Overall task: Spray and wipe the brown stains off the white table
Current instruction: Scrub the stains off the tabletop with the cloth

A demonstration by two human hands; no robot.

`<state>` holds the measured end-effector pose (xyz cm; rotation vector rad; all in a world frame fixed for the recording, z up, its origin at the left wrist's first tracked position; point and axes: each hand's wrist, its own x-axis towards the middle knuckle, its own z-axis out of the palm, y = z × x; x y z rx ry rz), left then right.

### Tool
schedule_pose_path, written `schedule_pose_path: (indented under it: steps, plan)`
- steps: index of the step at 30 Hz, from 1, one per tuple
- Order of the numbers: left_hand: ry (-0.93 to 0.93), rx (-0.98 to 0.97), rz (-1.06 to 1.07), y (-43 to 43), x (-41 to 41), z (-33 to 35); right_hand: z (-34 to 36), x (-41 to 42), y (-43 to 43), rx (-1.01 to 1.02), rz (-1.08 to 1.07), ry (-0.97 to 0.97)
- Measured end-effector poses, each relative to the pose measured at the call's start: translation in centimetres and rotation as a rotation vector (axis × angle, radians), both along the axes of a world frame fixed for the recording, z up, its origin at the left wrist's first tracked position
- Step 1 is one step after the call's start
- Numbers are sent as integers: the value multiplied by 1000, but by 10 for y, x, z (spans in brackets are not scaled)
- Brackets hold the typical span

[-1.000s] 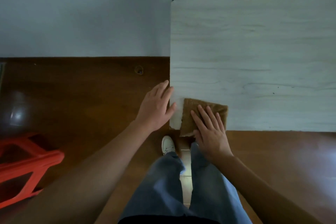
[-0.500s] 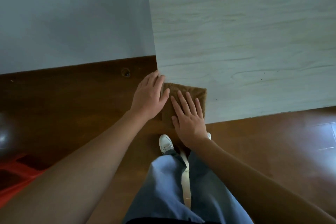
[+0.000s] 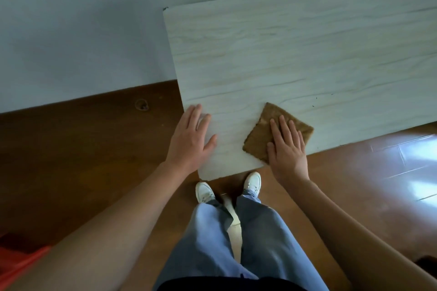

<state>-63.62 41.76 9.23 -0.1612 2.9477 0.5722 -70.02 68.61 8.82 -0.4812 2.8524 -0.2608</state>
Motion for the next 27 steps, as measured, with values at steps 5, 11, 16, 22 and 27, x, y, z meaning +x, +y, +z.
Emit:
schedule_pose_path:
  steps: [5, 11, 16, 22, 27]
  plan:
    - [-3, 7, 67, 12, -5, 2, -2, 0, -51, 5, 104, -37]
    - [26, 3, 117, 9, -8, 5, -7, 19, -86, -42, 260, -51]
    - [-27, -35, 224, 30, -16, 5, -10, 5, -64, -99, 357, -56]
    - [-50, -17, 467, 84, -41, 12, -11, -36, -24, -163, 347, -72]
    - [-71, -68, 408, 153, -64, 16, -14, -130, 68, -111, 267, -52]
